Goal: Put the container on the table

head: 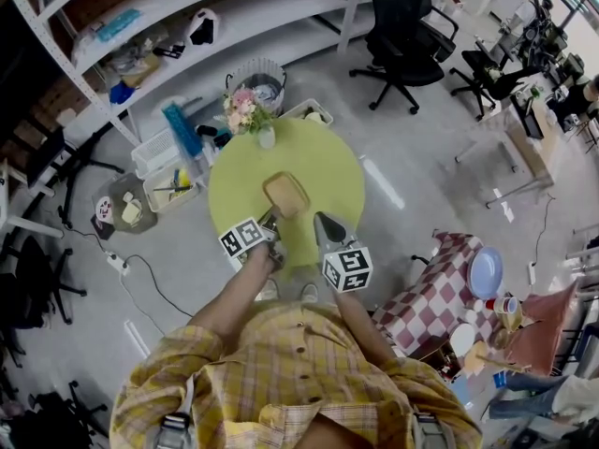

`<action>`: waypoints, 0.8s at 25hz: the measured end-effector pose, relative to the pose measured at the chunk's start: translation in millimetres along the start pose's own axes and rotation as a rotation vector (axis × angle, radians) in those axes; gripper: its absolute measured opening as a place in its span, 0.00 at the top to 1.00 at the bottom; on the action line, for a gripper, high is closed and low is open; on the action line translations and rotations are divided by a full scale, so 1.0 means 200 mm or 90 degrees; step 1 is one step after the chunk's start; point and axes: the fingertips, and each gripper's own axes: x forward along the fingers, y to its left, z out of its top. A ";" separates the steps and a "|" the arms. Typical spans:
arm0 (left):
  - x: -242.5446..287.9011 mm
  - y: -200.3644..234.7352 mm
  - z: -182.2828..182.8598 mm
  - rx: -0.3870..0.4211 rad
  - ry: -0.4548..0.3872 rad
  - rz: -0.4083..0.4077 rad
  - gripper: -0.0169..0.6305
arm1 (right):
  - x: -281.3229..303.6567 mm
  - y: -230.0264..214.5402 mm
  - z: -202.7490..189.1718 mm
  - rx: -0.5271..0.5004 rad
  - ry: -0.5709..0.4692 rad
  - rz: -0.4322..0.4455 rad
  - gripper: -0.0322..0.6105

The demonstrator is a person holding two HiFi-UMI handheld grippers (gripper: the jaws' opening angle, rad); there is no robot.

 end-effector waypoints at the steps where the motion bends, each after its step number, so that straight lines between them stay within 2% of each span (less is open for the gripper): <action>1: -0.01 -0.01 0.00 0.004 0.002 -0.003 0.97 | 0.00 0.00 0.00 0.001 0.000 0.000 0.95; 4: -0.02 -0.05 -0.01 0.002 0.007 -0.018 0.97 | -0.01 0.01 0.00 0.002 -0.002 0.001 0.95; 9: -0.06 -0.11 -0.03 0.042 0.009 -0.034 0.97 | -0.02 0.00 0.00 0.006 -0.005 0.002 0.95; 17: -0.10 -0.14 -0.01 0.057 0.008 -0.052 0.97 | 0.00 0.01 0.00 0.006 -0.004 0.001 0.95; 20: -0.12 -0.16 -0.03 0.088 0.014 -0.059 0.97 | 0.01 0.00 0.00 0.006 -0.007 0.001 0.95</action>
